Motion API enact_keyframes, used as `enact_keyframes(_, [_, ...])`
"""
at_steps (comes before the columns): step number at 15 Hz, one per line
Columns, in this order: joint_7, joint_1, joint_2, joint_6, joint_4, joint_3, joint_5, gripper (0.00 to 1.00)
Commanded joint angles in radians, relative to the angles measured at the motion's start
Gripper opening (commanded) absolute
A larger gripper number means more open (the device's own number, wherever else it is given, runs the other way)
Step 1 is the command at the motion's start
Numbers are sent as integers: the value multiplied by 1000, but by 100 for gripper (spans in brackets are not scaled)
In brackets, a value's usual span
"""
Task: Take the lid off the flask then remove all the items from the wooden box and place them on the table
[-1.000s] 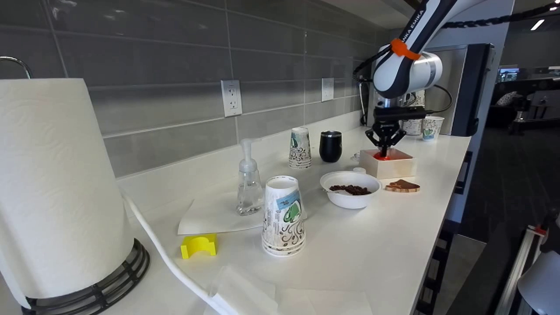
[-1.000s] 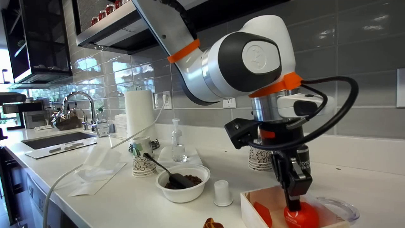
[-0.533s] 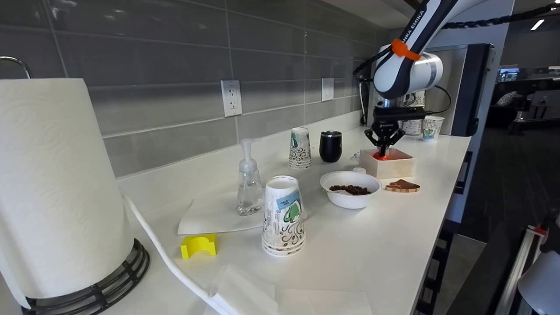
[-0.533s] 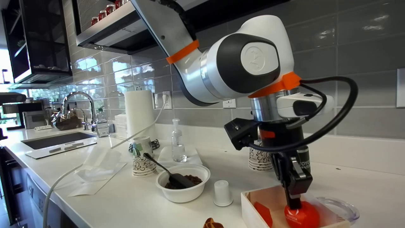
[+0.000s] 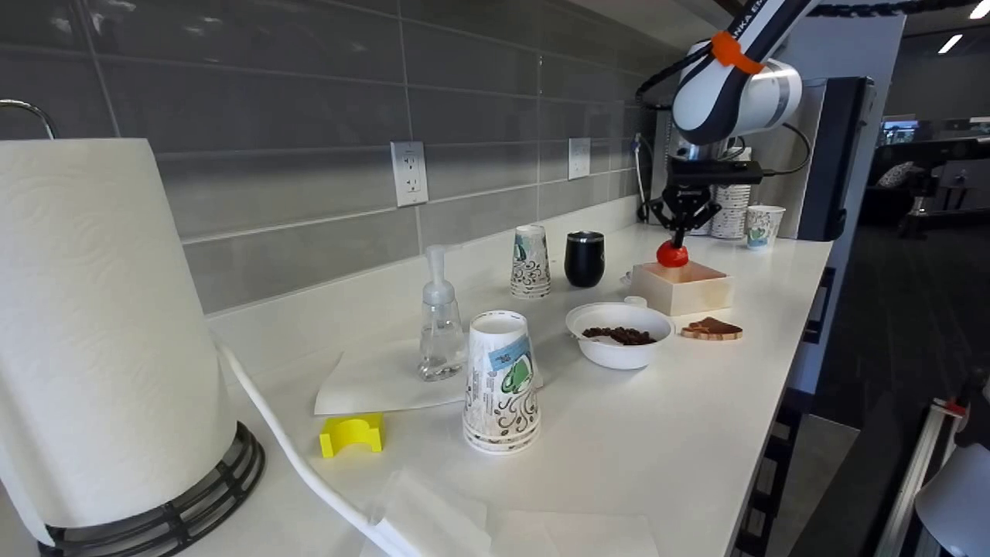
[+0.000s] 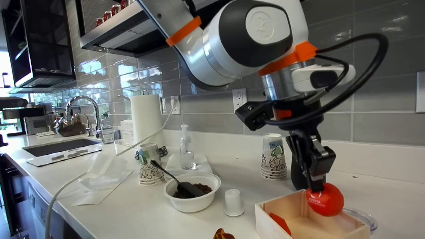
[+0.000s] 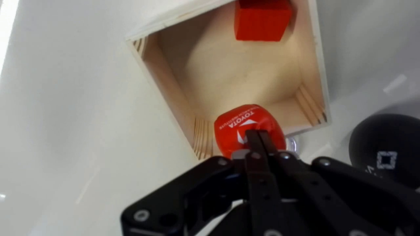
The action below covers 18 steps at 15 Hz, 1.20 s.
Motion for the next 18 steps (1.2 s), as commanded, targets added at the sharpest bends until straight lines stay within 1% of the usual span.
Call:
enact_keyframes(1, [21, -50, -91, 2, -13, 9, -32, 0])
enact_keyframes(4, [72, -102, -47, 31, 33, 17, -55, 0])
enact_keyframes(7, [178, -145, 24, 46, 74, 22, -143, 0])
enact_keyframes(10, [252, -140, 85, 45, 117, 5, -212, 0])
enact_keyframes(12, [249, -120, 126, 38, 154, -9, -209, 0])
enact_keyframes(13, [232, -109, 141, 21, 169, -14, -188, 27])
enact_keyframes(14, [205, -100, 149, 13, 178, -19, -167, 28])
enact_keyframes(18, [60, -77, 114, -19, 163, -16, -77, 57])
